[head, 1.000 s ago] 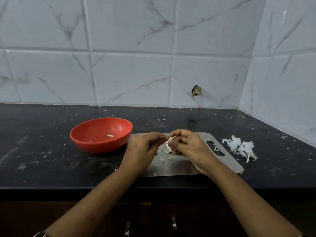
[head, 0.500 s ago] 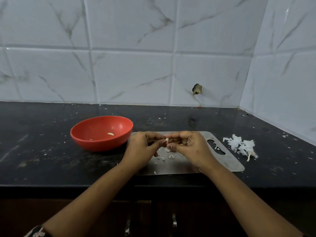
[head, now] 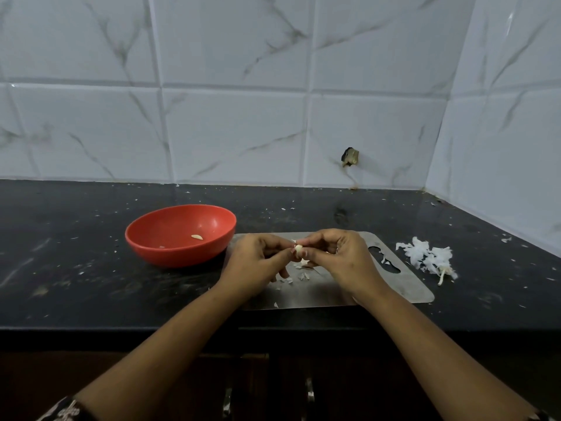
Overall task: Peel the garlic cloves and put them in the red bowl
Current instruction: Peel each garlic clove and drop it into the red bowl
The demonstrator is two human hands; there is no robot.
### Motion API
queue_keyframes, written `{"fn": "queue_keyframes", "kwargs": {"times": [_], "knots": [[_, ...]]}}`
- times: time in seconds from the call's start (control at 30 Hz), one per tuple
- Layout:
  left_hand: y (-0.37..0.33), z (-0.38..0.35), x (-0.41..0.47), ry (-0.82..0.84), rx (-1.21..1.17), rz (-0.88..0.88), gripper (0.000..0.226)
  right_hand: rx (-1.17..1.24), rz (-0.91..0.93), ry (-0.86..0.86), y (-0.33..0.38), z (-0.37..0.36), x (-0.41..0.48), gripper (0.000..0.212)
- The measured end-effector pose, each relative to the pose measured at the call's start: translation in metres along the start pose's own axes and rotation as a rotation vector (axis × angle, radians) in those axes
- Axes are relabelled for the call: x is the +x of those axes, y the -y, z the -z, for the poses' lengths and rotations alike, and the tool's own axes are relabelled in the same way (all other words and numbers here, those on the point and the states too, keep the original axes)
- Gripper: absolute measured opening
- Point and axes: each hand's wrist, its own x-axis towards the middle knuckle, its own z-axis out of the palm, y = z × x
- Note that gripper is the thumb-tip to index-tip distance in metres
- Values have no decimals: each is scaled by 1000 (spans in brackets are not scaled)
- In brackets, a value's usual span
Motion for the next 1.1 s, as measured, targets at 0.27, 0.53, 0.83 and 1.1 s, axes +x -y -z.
{"fn": "queue_keyframes", "kwargs": {"times": [0.27,0.53,0.83,1.1], "knots": [[-3,0,-2,15,26,-3,10,-45,36,7,0,-1,-1,15],[-6,1,-4,3,50,-12,8,-39,56,39,1,-1,-2,12],[-7,1,-3,-36,40,-22,19,-8,42,87,2,-2,-2,15],[-7,0,-2,-38,-42,28,17,100,-15,122,3,-2,-1,11]]}}
